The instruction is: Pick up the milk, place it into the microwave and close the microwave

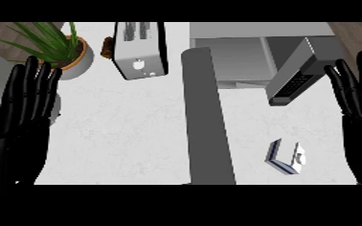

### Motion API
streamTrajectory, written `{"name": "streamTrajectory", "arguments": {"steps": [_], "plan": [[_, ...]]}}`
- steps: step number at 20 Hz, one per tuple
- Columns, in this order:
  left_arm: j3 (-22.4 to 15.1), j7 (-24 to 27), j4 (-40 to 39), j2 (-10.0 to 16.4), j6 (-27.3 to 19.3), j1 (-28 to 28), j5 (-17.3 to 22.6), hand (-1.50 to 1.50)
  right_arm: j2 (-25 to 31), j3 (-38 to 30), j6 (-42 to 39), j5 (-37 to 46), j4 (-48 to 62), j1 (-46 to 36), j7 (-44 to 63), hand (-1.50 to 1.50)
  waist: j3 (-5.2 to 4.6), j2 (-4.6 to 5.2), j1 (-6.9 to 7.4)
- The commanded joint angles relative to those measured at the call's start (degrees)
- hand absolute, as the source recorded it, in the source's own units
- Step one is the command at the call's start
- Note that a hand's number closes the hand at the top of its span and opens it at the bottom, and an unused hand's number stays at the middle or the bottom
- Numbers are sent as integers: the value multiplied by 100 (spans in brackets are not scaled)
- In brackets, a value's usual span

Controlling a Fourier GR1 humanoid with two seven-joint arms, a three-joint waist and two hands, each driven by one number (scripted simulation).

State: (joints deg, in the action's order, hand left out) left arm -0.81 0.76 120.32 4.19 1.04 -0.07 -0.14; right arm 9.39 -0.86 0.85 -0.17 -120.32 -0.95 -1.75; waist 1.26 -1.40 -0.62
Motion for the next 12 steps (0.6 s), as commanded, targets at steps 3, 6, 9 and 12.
{"name": "streamTrajectory", "arguments": {"steps": [3, 6, 9, 12], "plan": [[89, 525, -576, -94, -38, 7, -148, -150, -510, 202, 556, 543, -72, 249, -175, -150, -128, 143, 47], [440, 351, -582, 29, 12, -127, 181, -150, -915, 904, 992, 1290, -702, 1366, -489, -150, -127, 133, 9], [525, 69, -651, -170, -156, 209, 352, -150, -926, 1841, 1139, 1716, -1278, 1459, 840, -150, -134, 121, 37], [736, -546, 43, 49, 62, 468, 830, -150, -933, 2043, 1364, 2034, -1129, 1383, 902, -150, -128, 124, 80]]}}
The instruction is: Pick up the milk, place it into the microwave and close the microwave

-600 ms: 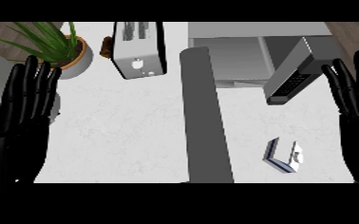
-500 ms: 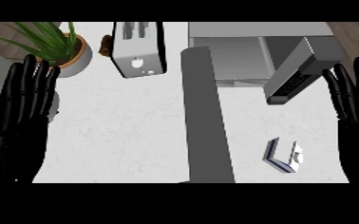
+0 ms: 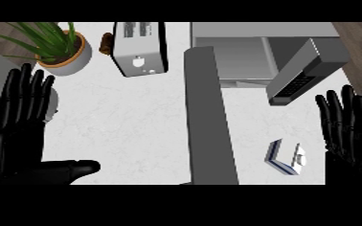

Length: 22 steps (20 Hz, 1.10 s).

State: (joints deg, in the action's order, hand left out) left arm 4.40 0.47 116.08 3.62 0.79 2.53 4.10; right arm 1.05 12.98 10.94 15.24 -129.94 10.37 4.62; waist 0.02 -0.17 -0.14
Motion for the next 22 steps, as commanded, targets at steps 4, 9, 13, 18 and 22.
{"name": "streamTrajectory", "arguments": {"steps": [4, 9, 13, 18, 22], "plan": [[-39, 112, 389, -98, 241, 856, 179, -150, -102, 1516, 1067, 1207, -134, 558, 311, -150, -6, 2, 30], [604, -3, 601, 240, 640, 970, 893, -150, 188, 992, 777, 807, -798, 1869, -199, -150, -3, 0, -12], [428, -223, 977, 97, 639, 1173, 735, -150, 14, 680, 918, 865, -306, 1179, 254, -150, -2, 12, 16], [1190, 60, 793, 351, 1236, 1483, 1554, -150, -44, 985, 1195, 866, 237, 1631, -526, -150, -3, 8, 15], [1145, -279, 1609, 129, 1121, 1957, 1509, -150, 247, 145, 952, -241, 620, 1825, -1239, -150, 2, 3, 20]]}}
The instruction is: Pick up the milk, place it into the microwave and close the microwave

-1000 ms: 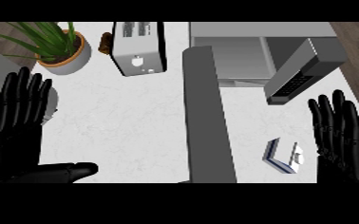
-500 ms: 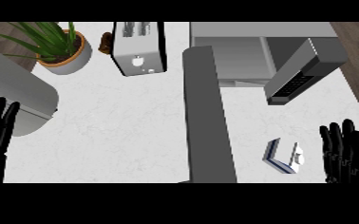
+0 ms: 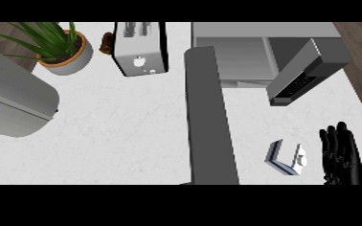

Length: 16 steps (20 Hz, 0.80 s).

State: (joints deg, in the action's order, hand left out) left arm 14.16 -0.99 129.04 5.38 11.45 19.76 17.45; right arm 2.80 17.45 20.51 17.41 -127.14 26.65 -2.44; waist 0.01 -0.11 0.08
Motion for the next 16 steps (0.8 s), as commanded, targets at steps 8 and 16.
{"name": "streamTrajectory", "arguments": {"steps": [8, 16], "plan": [[455, 96, 188, -98, 504, 475, 291, -150, -218, -670, 230, -889, 1582, 69, -1261, -150, 0, 2, 3], [857, 115, 86, -79, 768, 412, 582, -150, 100, -1808, -255, -1743, 2904, -99, -2314, -150, 0, 5, 4]]}}
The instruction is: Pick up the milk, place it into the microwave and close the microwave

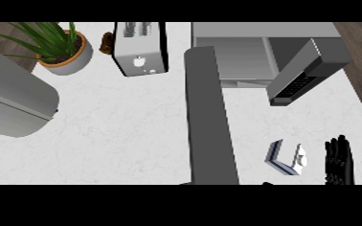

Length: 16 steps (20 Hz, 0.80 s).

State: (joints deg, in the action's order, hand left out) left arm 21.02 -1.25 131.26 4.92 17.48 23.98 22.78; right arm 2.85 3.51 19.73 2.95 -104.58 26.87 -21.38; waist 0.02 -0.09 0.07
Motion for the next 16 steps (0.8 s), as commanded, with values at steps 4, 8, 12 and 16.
{"name": "streamTrajectory", "arguments": {"steps": [4, 8, 12, 16], "plan": [[-42, 58, -165, -209, 172, -183, -179, -150, -131, -392, -179, -263, 1368, -122, -973, -150, 0, 7, -13], [202, -388, 299, -192, 103, -38, 190, -150, -101, -668, -489, -517, 2311, -579, -1552, -150, 2, 5, 10], [602, 165, -47, -301, 811, 424, 377, -150, 230, -980, -836, -744, 2267, -558, -1591, -150, -3, -2, 26], [486, -80, -92, -363, 697, 41, 211, -150, 225, -1243, -875, -687, 3645, -1229, -2329, -150, 0, 6, 15]]}}
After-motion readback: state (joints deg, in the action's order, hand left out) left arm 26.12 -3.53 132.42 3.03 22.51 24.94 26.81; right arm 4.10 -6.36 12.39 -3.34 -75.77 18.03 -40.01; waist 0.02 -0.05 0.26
